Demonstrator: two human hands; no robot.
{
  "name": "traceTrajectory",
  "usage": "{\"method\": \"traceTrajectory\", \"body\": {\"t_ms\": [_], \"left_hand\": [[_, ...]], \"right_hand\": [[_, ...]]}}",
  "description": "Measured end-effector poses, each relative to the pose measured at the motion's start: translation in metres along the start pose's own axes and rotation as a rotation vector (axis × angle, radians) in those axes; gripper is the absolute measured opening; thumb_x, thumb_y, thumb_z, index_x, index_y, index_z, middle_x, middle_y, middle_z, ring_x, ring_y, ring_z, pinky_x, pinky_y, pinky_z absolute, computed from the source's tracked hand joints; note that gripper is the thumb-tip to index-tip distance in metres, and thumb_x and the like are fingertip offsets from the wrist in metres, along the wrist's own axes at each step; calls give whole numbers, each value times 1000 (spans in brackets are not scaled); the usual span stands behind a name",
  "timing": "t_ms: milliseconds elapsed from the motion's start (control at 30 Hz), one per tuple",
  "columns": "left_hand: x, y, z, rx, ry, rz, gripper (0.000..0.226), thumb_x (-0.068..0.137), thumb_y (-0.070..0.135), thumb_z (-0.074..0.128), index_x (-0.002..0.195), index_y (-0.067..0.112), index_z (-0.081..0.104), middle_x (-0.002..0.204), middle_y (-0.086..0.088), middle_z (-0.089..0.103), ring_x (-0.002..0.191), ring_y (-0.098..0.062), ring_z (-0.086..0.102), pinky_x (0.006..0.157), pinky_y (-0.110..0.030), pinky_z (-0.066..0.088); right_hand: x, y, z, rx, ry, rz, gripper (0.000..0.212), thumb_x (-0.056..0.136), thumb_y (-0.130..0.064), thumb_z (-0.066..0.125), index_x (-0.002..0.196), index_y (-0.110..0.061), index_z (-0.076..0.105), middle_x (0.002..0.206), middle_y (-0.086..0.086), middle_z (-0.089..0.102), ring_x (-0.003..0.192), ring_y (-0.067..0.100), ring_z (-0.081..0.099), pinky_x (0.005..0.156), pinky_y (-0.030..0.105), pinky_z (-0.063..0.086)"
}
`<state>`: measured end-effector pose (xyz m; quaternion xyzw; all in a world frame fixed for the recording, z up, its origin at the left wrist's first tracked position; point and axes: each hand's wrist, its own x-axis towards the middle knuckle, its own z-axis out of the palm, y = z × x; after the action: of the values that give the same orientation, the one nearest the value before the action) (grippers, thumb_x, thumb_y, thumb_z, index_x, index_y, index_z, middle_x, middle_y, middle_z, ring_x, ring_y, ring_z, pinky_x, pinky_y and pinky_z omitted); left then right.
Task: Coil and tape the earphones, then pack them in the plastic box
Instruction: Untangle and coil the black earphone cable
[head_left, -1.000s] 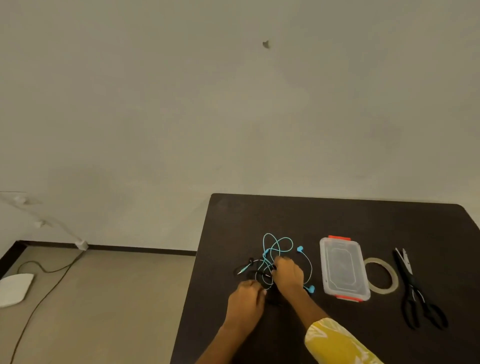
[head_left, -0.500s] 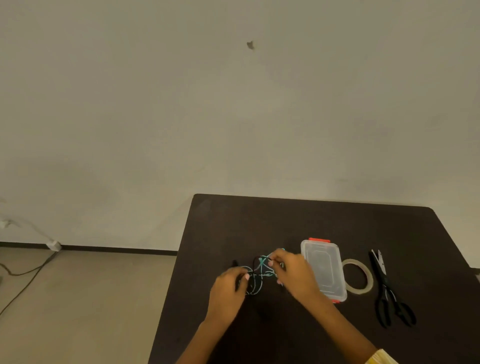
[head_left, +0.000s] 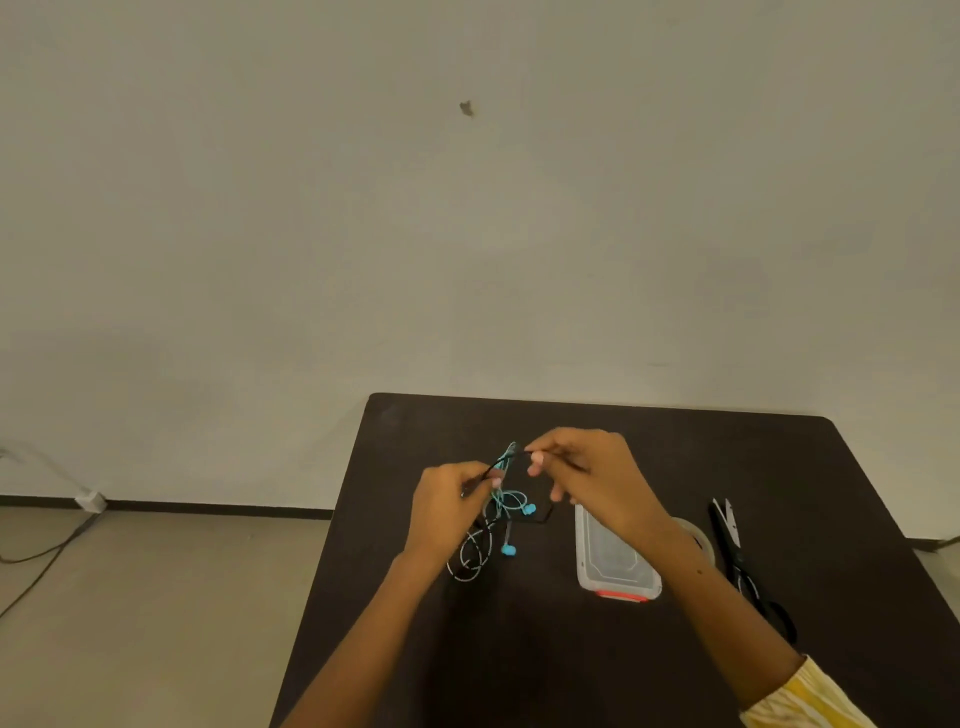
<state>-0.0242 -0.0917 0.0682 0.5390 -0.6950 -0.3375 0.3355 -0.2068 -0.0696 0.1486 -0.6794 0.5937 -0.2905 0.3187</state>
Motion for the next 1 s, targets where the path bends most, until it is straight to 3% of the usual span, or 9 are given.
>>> {"method": "traceTrajectory", "body": {"t_ms": [200, 300, 433, 500, 600, 700, 800, 867, 1000], "left_hand": [[-1, -10, -15, -79, -10, -54, 11, 80, 18, 74, 89, 24, 77, 71, 22, 71, 72, 2, 68, 64, -13, 51], [-10, -20, -15, -60, -104, -101, 8, 80, 16, 74, 87, 19, 77, 74, 13, 73, 73, 0, 69, 70, -20, 56], [-22, -26, -14, -49, -116, -134, 6, 81, 15, 73, 87, 14, 76, 75, 7, 73, 73, -7, 70, 73, -29, 58], [-25, -21, -14, -89, -130, -144, 5, 81, 15, 74, 86, 14, 76, 76, 2, 74, 74, -13, 71, 74, -32, 58], [-25, -2, -14, -132, -204, -64, 5, 80, 13, 74, 83, 9, 75, 78, 2, 74, 76, -7, 70, 73, -23, 57], [-21, 13, -17, -102, -203, 25, 9, 79, 10, 74, 76, 1, 70, 73, 2, 72, 72, -8, 69, 67, -21, 55], [-19, 22, -24, -65, -178, 61, 5, 78, 15, 76, 75, 12, 73, 62, 9, 67, 60, -2, 64, 58, -14, 49], [-18, 24, -25, -67, -198, 69, 6, 78, 18, 76, 75, 13, 74, 62, 4, 69, 59, -8, 65, 58, -23, 52], [-23, 22, -25, -117, -238, 36, 12, 78, 21, 76, 70, 13, 72, 66, 5, 71, 63, -9, 67, 64, -27, 55]], "right_hand": [[-5, 10, -15, 34, 33, 57, 11, 92, -15, 59, 97, -14, 68, 75, -7, 68, 61, 14, 66, 53, 12, 51], [-11, 29, -3, 30, -58, 150, 11, 91, -14, 60, 98, -12, 68, 75, -10, 68, 57, 3, 65, 54, 12, 51], [-18, 53, 18, -8, -158, 217, 15, 90, -12, 61, 104, -14, 65, 87, -2, 71, 67, 10, 68, 63, 21, 56], [-22, 54, 28, -23, -247, 187, 37, 85, -21, 68, 120, -20, 57, 88, -5, 69, 73, 12, 68, 73, 30, 58], [-23, 44, 42, -16, -313, 116, 72, 73, -48, 74, 134, -34, 39, 93, -6, 68, 83, 11, 67, 77, 27, 57], [-16, 23, 42, 77, -201, 46, 54, 76, -59, 62, 121, -31, 53, 92, -5, 70, 80, 7, 67, 67, 27, 58], [-10, 4, 32, 262, -153, 13, 29, 81, -42, 67, 103, -24, 63, 67, -14, 66, 55, -2, 62, 48, 13, 47], [-8, -6, 28, 304, -162, 4, 17, 87, -29, 66, 94, -15, 68, 57, -11, 62, 47, 0, 57, 45, 12, 43], [-10, -16, 17, 466, -58, 63, 22, 96, -23, 52, 86, -9, 66, 55, -5, 56, 47, 6, 52, 45, 16, 42]]}}
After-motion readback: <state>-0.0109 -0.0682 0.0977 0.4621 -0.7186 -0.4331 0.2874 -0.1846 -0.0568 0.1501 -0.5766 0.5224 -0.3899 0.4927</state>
